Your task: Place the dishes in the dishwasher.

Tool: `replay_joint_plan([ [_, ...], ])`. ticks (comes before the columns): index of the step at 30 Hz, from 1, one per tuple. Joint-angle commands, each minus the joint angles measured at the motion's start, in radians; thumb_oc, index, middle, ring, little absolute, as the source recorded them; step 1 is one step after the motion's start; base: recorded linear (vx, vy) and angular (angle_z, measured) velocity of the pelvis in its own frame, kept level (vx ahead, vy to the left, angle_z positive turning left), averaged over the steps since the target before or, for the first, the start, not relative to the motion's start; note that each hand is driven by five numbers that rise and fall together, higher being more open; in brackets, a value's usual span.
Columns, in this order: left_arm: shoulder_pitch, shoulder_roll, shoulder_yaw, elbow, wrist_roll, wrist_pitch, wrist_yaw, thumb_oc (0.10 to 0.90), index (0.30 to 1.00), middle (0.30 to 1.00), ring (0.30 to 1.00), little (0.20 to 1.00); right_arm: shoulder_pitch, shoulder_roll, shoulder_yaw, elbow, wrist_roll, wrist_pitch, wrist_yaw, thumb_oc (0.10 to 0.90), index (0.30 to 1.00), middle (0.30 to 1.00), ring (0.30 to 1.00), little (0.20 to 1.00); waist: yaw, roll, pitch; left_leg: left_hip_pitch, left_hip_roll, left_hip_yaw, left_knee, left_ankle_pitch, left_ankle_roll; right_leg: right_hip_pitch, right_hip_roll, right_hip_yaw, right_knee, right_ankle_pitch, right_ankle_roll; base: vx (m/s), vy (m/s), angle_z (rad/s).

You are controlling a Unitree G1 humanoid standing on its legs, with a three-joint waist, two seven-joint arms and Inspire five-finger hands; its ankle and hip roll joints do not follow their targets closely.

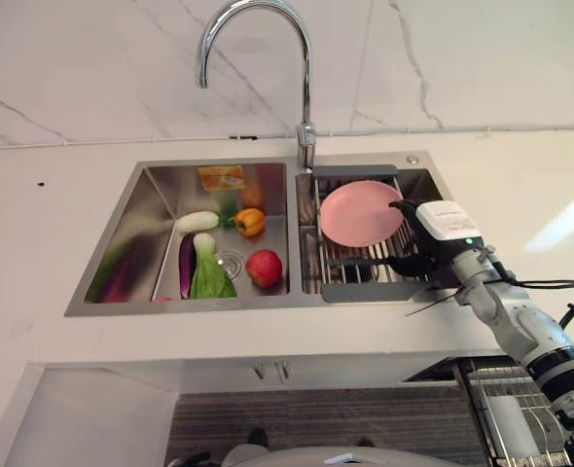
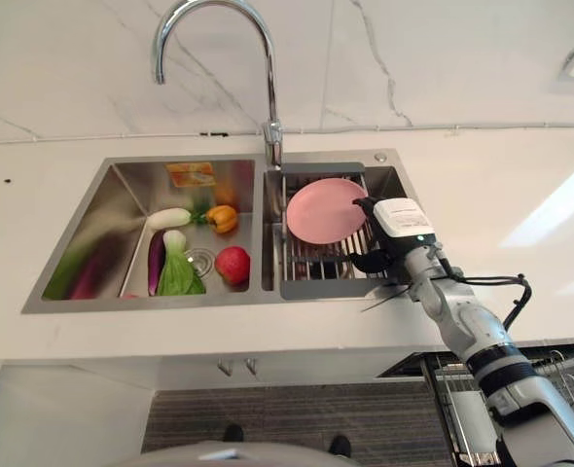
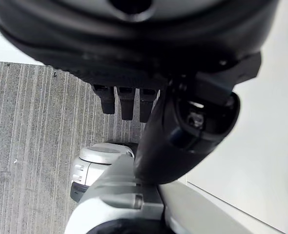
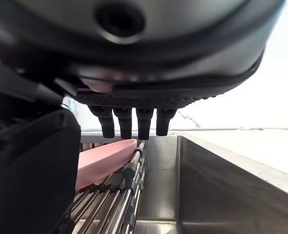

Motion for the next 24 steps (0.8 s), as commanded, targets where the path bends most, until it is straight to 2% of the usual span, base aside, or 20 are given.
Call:
replay_joint_plan([
  [1,-0.061,-0.034,-0.099,0.08,0.021,-0.014,-0.006,0.8,0.9,0.9,0.9,0.9,-0.199,-0.04,0.017,-0.047,-0.048,-0.002,-0.099,0.8,0.9,0.9,0.9,0.9,0.038,-0.032,-0.019,0.001,-0.022,0.0,0.004,-0.046,0.038,0.071,-0.073,-0.015,0.015,-0.04,0.093,0.0,0.0,0.0],
  [11,-0.067,-0.034,-0.133,0.052,0.029,-0.024,-0.014,0.8,0.9,0.9,0.9,0.9,-0.262,-0.034,0.107,-0.016,-0.127,0.001,-0.12,0.8,0.9,0.9,0.9,0.9,0.054,-0.038,-0.014,-0.003,-0.025,-0.006,0.004,-0.046,0.039,0.07,-0.076,-0.024,0.015,-0.041,0.094,0.0,0.0,0.0],
  [13,-0.068,-0.027,-0.151,0.041,0.033,-0.028,-0.012,0.8,0.9,0.9,0.9,0.9,-0.318,-0.052,0.211,0.001,-0.241,0.0,-0.109,0.8,0.9,0.9,0.9,0.9,0.07,-0.046,-0.011,-0.005,-0.025,-0.015,0.004,-0.047,0.038,0.072,-0.077,-0.032,0.015,-0.043,0.096,0.0,0.0,0.0],
  [15,-0.066,-0.026,-0.155,0.039,0.038,-0.031,-0.014,0.8,0.9,0.9,0.9,0.9,-0.335,-0.064,0.249,0.016,-0.286,-0.002,-0.11,0.8,0.9,0.9,0.9,0.9,0.073,-0.047,-0.011,-0.006,-0.025,-0.017,0.004,-0.048,0.037,0.073,-0.077,-0.036,0.015,-0.043,0.097,0.01,-0.004,0.08],
  [18,-0.066,-0.027,-0.162,0.034,0.043,-0.033,-0.018,0.8,0.9,0.9,0.9,0.9,-0.36,-0.068,0.287,0.036,-0.317,-0.002,-0.11,0.8,0.9,0.9,0.9,0.9,0.073,-0.047,-0.01,-0.007,-0.025,-0.02,0.004,-0.048,0.036,0.073,-0.077,-0.038,0.015,-0.044,0.098,0.0,-0.002,0.2],
  [20,-0.066,-0.021,-0.189,0.018,0.047,-0.038,-0.024,0.8,0.9,0.9,0.9,0.9,-0.398,-0.064,0.357,0.078,-0.353,-0.001,-0.102,0.8,0.9,0.9,0.9,0.9,0.078,-0.05,-0.006,-0.013,-0.023,-0.025,0.004,-0.046,0.033,0.072,-0.077,-0.044,0.015,-0.044,0.098,0.0,0.001,0.13],
  [24,-0.061,-0.02,-0.187,0.015,0.028,-0.042,-0.022,0.8,0.9,0.9,0.9,0.9,-0.41,-0.071,0.379,0.1,-0.366,0.005,-0.101,0.8,0.9,0.9,0.9,0.9,0.08,-0.054,-0.004,-0.018,-0.023,-0.031,0.004,-0.045,0.032,0.07,-0.076,-0.049,0.015,-0.044,0.099,0.0,0.005,0.06],
])
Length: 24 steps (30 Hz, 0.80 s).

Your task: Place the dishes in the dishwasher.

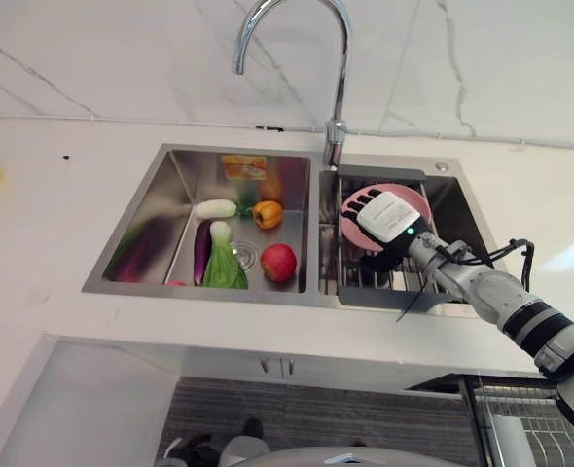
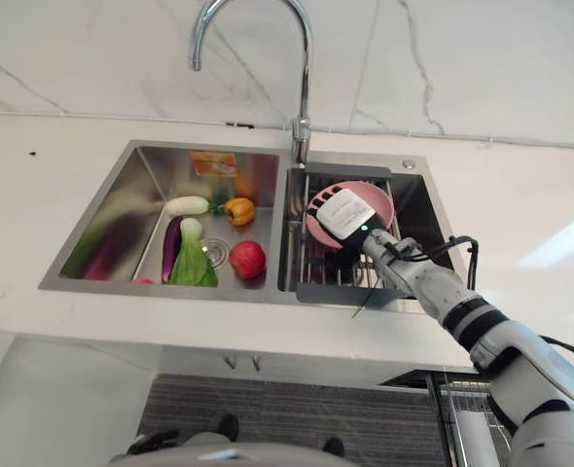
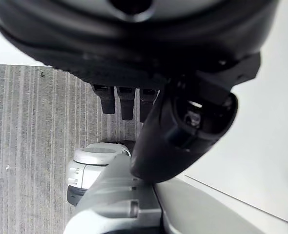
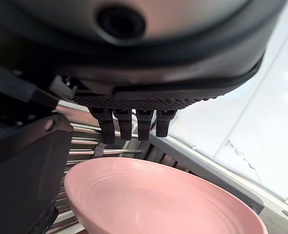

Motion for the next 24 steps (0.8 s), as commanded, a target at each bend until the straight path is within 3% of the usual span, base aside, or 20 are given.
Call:
replay_joint_plan([
  [1,-0.035,-0.069,-0.052,0.071,0.009,-0.02,-0.022,0.8,0.9,0.9,0.9,0.9,-0.095,-0.039,-0.031,-0.01,-0.045,0.042,-0.053,0.8,0.9,0.9,0.9,0.9,0.026,-0.015,-0.018,-0.004,-0.022,0.012,0.003,-0.048,0.033,0.058,-0.076,-0.008,0.014,-0.045,0.098,0.0,0.006,0.06],
  [7,-0.03,-0.068,-0.048,0.07,0.002,-0.02,-0.023,0.8,0.9,0.9,0.9,0.9,-0.08,-0.049,-0.052,0.015,-0.05,0.062,-0.064,0.8,0.9,0.9,0.9,0.9,0.021,-0.017,-0.016,-0.002,-0.022,0.012,0.003,-0.05,0.033,0.06,-0.075,-0.009,0.014,-0.045,0.097,0.0,0.0,0.0],
  [8,-0.028,-0.068,-0.049,0.067,0.0,-0.021,-0.023,0.8,0.9,0.9,0.9,0.9,-0.071,-0.049,-0.063,0.021,-0.056,0.074,-0.069,0.499,0.448,0.448,0.448,0.448,0.018,-0.017,-0.016,0.0,-0.022,0.013,0.003,-0.051,0.034,0.061,-0.075,-0.009,0.014,-0.045,0.096,0.0,0.0,0.0],
  [9,-0.026,-0.068,-0.051,0.066,0.001,-0.021,-0.023,0.8,0.9,0.9,0.9,0.9,-0.066,-0.05,-0.072,0.02,-0.058,0.08,-0.073,0.4,0.3,0.3,0.3,0.3,0.017,-0.016,-0.017,0.002,-0.021,0.014,0.003,-0.052,0.034,0.061,-0.075,-0.008,0.014,-0.045,0.096,0.0,0.0,0.0],
  [24,-0.024,-0.078,-0.057,0.057,0.013,-0.016,-0.012,0.8,0.9,0.9,0.9,0.9,0.016,-0.045,-0.208,-0.012,-0.065,0.151,-0.109,0.4,0.3,0.3,0.3,0.3,-0.004,-0.009,-0.02,0.018,-0.021,0.029,0.003,-0.061,0.037,0.064,-0.078,0.002,0.014,-0.046,0.095,0.0,0.0,-0.01],
])
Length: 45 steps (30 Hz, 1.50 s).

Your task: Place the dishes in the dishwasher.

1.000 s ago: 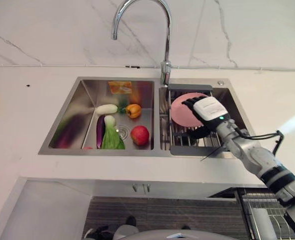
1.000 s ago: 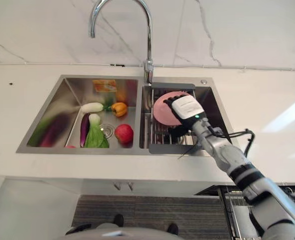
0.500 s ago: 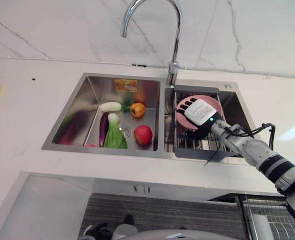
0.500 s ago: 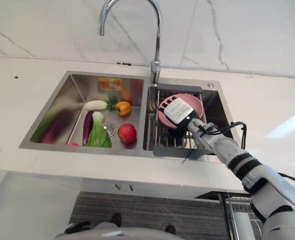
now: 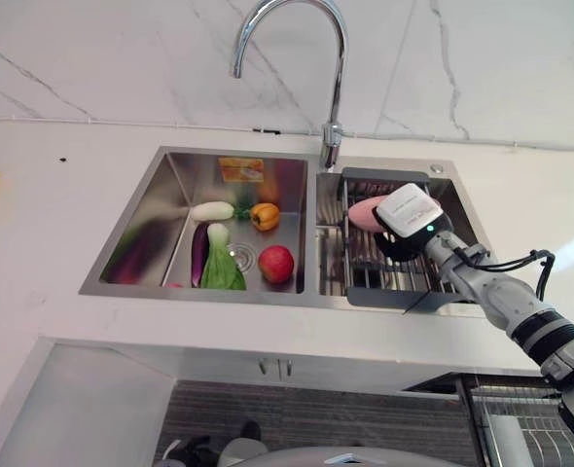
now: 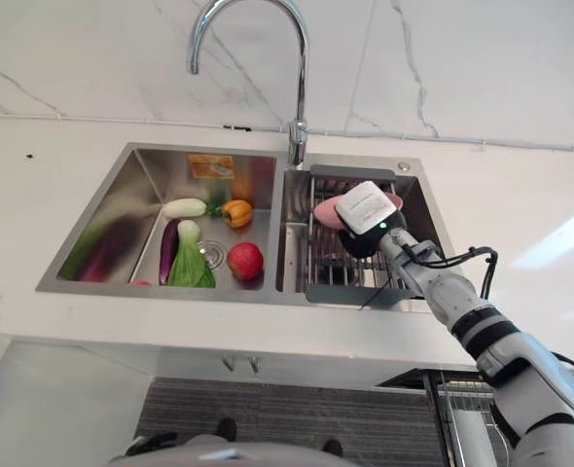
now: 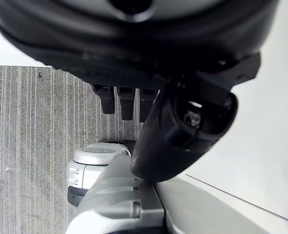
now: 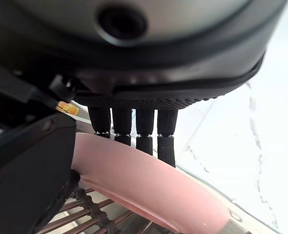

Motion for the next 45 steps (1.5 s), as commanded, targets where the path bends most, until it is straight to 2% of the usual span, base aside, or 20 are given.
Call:
replay_joint_plan([
  [1,-0.032,-0.075,-0.06,0.052,0.017,-0.018,-0.011,0.8,0.9,0.9,0.9,0.9,-0.063,-0.044,-0.071,-0.023,0.005,0.085,-0.051,0.4,0.3,0.3,0.3,0.3,0.009,-0.008,-0.015,0.009,-0.021,0.025,0.003,-0.062,0.037,0.059,-0.078,-0.006,0.014,-0.046,0.095,0.0,0.006,-0.05],
  [9,-0.033,-0.082,-0.042,0.058,0.015,-0.012,-0.001,0.8,0.9,0.9,0.9,0.9,-0.016,-0.039,-0.198,-0.168,0.069,0.095,-0.095,0.4,0.3,0.3,0.3,0.3,-0.005,-0.003,-0.02,0.024,-0.023,0.037,0.003,-0.069,0.041,0.062,-0.079,0.006,0.014,-0.045,0.094,0.0,0.006,-0.05],
  [17,-0.045,-0.087,-0.031,0.056,0.025,-0.003,0.015,0.8,0.9,0.9,0.9,0.9,0.015,-0.035,-0.37,-0.444,0.16,0.078,-0.153,0.4,0.3,0.3,0.3,0.3,-0.023,-0.002,-0.028,0.039,-0.026,0.05,0.003,-0.073,0.048,0.067,-0.081,0.022,0.015,-0.039,0.091,-0.01,0.009,-0.07],
  [28,-0.072,-0.089,-0.023,0.071,0.047,0.004,0.023,0.8,0.9,0.9,0.9,0.9,0.039,-0.105,-0.507,-0.618,0.189,0.067,-0.159,0.4,0.3,0.3,0.3,0.3,-0.064,-0.008,-0.035,0.049,-0.047,0.053,0.003,-0.084,0.066,0.052,-0.102,0.047,0.055,-0.03,0.097,-0.03,0.046,-0.04],
  [34,-0.077,-0.089,-0.02,0.076,0.059,0.004,0.016,0.8,0.9,0.9,0.9,0.9,0.058,-0.128,-0.53,-0.616,0.176,0.074,-0.147,0.4,0.3,0.3,0.3,0.3,-0.078,-0.016,-0.039,0.059,-0.069,0.066,0.003,-0.098,0.082,0.029,-0.125,0.076,0.076,-0.012,0.111,-0.02,0.082,-0.09],
  [38,-0.083,-0.079,0.004,0.081,0.056,0.002,0.012,0.8,0.9,0.9,0.9,0.9,0.092,-0.173,-0.551,-0.633,0.154,0.074,-0.133,0.4,0.3,0.3,0.3,0.3,-0.088,-0.028,-0.04,0.06,-0.087,0.074,0.003,-0.105,0.092,0.014,-0.144,0.093,0.086,0.004,0.122,-0.02,0.063,-0.2],
  [45,-0.083,-0.071,0.021,0.092,0.062,-0.001,-0.001,0.8,0.9,0.9,0.9,0.9,0.101,-0.211,-0.531,-0.614,0.14,0.065,-0.105,0.4,0.3,0.3,0.3,0.3,-0.093,-0.041,-0.034,0.066,-0.106,0.087,0.003,-0.116,0.105,-0.011,-0.166,0.113,0.104,0.026,0.134,-0.02,0.051,-0.06],
])
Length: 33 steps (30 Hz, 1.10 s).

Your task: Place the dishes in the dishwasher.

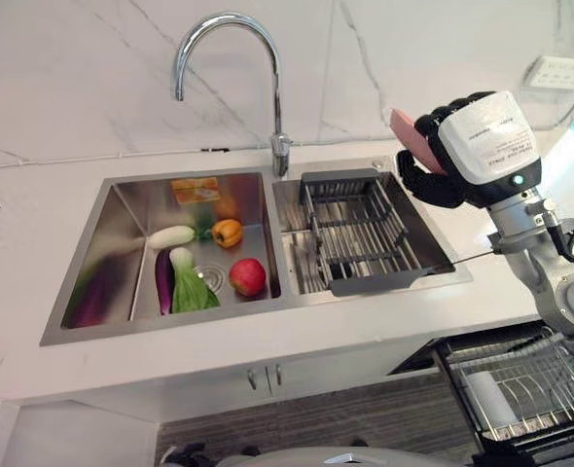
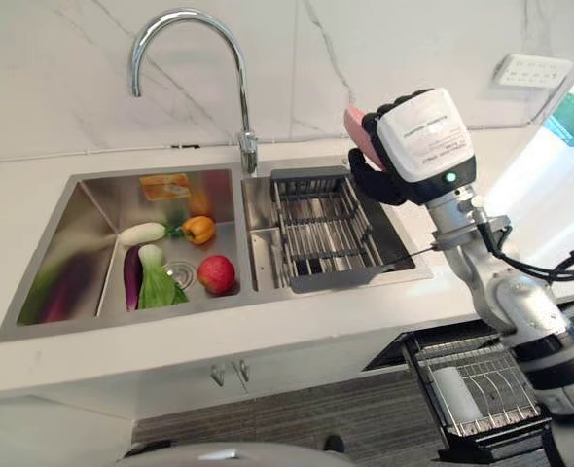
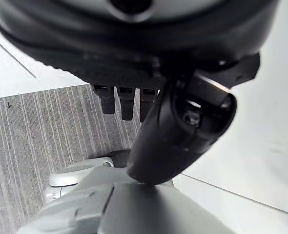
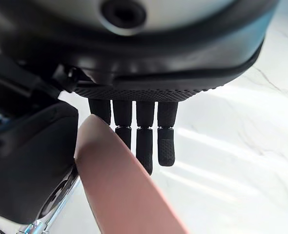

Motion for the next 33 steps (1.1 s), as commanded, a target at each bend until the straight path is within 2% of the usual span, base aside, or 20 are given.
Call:
replay_joint_plan([
  [1,-0.067,-0.061,-0.017,0.062,0.026,-0.032,-0.04,0.8,0.9,0.9,0.9,0.9,-0.115,-0.065,-0.078,-0.044,-0.023,0.017,-0.023,0.4,0.3,0.3,0.3,0.3,0.038,-0.008,-0.018,0.005,-0.029,-0.022,0.009,-0.1,0.049,0.0,-0.094,-0.002,0.093,-0.014,0.094,-0.02,0.044,-0.11],
  [5,-0.064,-0.057,-0.014,0.062,0.029,-0.034,-0.047,0.8,0.9,0.9,0.9,0.9,-0.103,-0.093,-0.055,-0.038,-0.036,0.002,-0.004,0.4,0.3,0.3,0.3,0.3,0.038,-0.014,-0.014,0.005,-0.033,-0.019,0.009,-0.099,0.05,-0.003,-0.098,-0.001,0.097,-0.008,0.095,-0.01,0.023,-0.05],
  [6,-0.06,-0.05,-0.007,0.057,0.033,-0.037,-0.055,0.8,0.9,0.9,0.9,0.9,-0.08,-0.131,-0.045,-0.028,-0.044,-0.015,0.02,0.4,0.3,0.3,0.3,0.3,0.034,-0.021,-0.011,0.002,-0.035,-0.018,0.009,-0.099,0.05,-0.004,-0.1,-0.006,0.098,0.0,0.097,0.0,0.0,0.0],
  [10,-0.059,-0.046,-0.003,0.06,0.038,-0.039,-0.065,0.8,0.9,0.9,0.9,0.9,-0.059,-0.181,-0.041,-0.025,-0.056,-0.025,0.034,0.4,0.3,0.3,0.3,0.3,0.027,-0.028,-0.009,-0.001,-0.033,-0.013,0.009,-0.096,0.049,-0.009,-0.102,-0.011,0.101,0.01,0.1,-0.01,0.01,0.03],
  [12,-0.057,-0.038,0.005,0.064,0.048,-0.041,-0.075,0.8,0.9,0.9,0.9,0.9,-0.051,-0.242,-0.029,-0.007,-0.079,-0.032,0.05,0.4,0.3,0.3,0.3,0.3,0.019,-0.035,-0.004,-0.002,-0.034,-0.002,0.009,-0.099,0.05,-0.022,-0.101,-0.008,0.106,0.02,0.103,-0.03,0.024,-0.08],
  [13,-0.054,-0.031,0.014,0.065,0.05,-0.041,-0.077,0.8,0.9,0.9,0.9,0.9,-0.055,-0.282,-0.015,0.006,-0.098,-0.033,0.059,0.4,0.3,0.3,0.3,0.3,0.015,-0.041,0.002,-0.004,-0.033,0.014,0.009,-0.101,0.049,-0.037,-0.1,-0.012,0.11,0.032,0.105,-0.04,0.013,-0.19],
  [15,-0.053,-0.03,0.017,0.067,0.048,-0.041,-0.079,0.8,0.9,0.9,0.9,0.9,-0.065,-0.298,0.0,0.014,-0.108,-0.035,0.062,0.4,0.3,0.3,0.3,0.3,0.016,-0.043,0.007,-0.004,-0.031,0.026,0.009,-0.1,0.048,-0.044,-0.1,-0.013,0.111,0.042,0.106,-0.04,-0.003,-0.22],
  [16,-0.052,-0.026,0.021,0.067,0.045,-0.042,-0.079,0.8,0.9,0.9,0.9,0.9,-0.082,-0.316,0.022,0.026,-0.126,-0.032,0.065,0.4,0.3,0.3,0.3,0.3,0.017,-0.049,0.017,-0.003,-0.031,0.042,0.009,-0.1,0.047,-0.055,-0.101,-0.019,0.112,0.069,0.107,-0.06,-0.021,-0.37],
  [20,-0.049,-0.009,0.045,0.066,0.034,-0.04,-0.08,0.8,0.9,0.9,0.9,0.9,-0.128,-0.332,0.088,0.076,-0.165,-0.022,0.083,0.4,0.3,0.3,0.3,0.3,0.032,-0.049,0.038,-0.003,-0.013,0.111,0.009,-0.1,0.036,-0.083,-0.127,-0.134,0.111,0.127,0.107,-0.07,-0.048,-0.77],
  [22,-0.047,-0.005,0.057,0.062,0.024,-0.035,-0.072,0.8,0.9,0.9,0.9,0.9,-0.159,-0.321,0.12,0.116,-0.17,-0.009,0.08,0.4,0.3,0.3,0.3,0.3,0.047,-0.034,0.05,0.005,0.012,0.156,0.009,-0.103,0.031,-0.077,-0.145,-0.226,0.124,0.126,0.107,-0.05,-0.046,-0.59],
  [23,-0.044,-0.001,0.063,0.06,0.018,-0.031,-0.068,0.8,0.9,0.9,0.9,0.9,-0.175,-0.306,0.138,0.14,-0.169,-0.004,0.078,0.4,0.3,0.3,0.3,0.3,0.06,-0.022,0.048,0.014,0.031,0.171,0.009,-0.122,0.026,-0.065,-0.148,-0.276,0.132,0.105,0.107,-0.06,-0.034,-0.67],
  [25,-0.038,0.001,0.072,0.053,0.001,-0.023,-0.063,0.8,0.9,0.9,0.9,0.9,-0.206,-0.28,0.166,0.179,-0.175,0.01,0.082,0.4,0.3,0.3,0.3,0.3,0.07,-0.013,0.051,0.013,0.045,0.211,0.009,-0.112,0.026,-0.067,-0.173,-0.357,0.175,0.103,0.107,-0.06,-0.036,-0.92],
  [27,-0.037,0.002,0.081,0.045,-0.012,-0.021,-0.057,0.8,0.9,0.9,0.9,0.9,-0.211,-0.266,0.17,0.208,-0.187,0.027,0.08,0.4,0.3,0.3,0.3,0.3,0.065,-0.008,0.053,0.008,0.053,0.226,0.009,-0.1,0.027,-0.066,-0.181,-0.35,0.22,0.084,0.107,-0.08,-0.079,-0.83],
  [28,-0.042,-0.003,0.082,0.034,-0.022,-0.023,-0.056,0.8,0.9,0.9,0.9,0.9,-0.172,-0.254,0.133,0.235,-0.193,0.045,0.075,0.4,0.3,0.3,0.3,0.3,0.045,-0.003,0.055,-0.007,0.056,0.226,0.009,-0.085,0.03,-0.059,-0.166,-0.275,0.263,0.036,0.106,-0.11,-0.131,-0.56],
  [29,-0.042,-0.001,0.079,0.03,-0.021,-0.026,-0.056,0.8,0.9,0.9,0.9,0.9,-0.149,-0.252,0.112,0.243,-0.201,0.05,0.079,0.4,0.3,0.3,0.3,0.3,0.045,-0.005,0.05,-0.015,0.055,0.229,0.01,-0.082,0.029,-0.048,-0.155,-0.244,0.259,0.005,0.104,-0.09,-0.097,-0.28],
  [31,-0.042,-0.001,0.079,0.03,-0.021,-0.026,-0.056,0.8,0.9,0.9,0.9,0.9,-0.149,-0.252,0.112,0.243,-0.201,0.05,0.079,0.4,0.3,0.3,0.3,0.3,0.045,-0.005,0.05,-0.015,0.055,0.229,0.01,-0.082,0.029,-0.048,-0.155,-0.244,0.259,0.005,0.104,-0.02,-0.066,-0.15],
  [33,-0.04,-0.007,0.066,0.028,-0.031,-0.031,-0.057,0.8,0.9,0.9,0.9,0.9,-0.079,-0.241,0.041,0.266,-0.188,0.071,0.06,0.4,0.3,0.3,0.3,0.3,0.053,-0.019,0.026,-0.025,0.058,0.243,0.012,-0.066,0.012,0.004,-0.119,-0.195,0.177,-0.023,0.103,0.03,-0.285,-0.4],
])
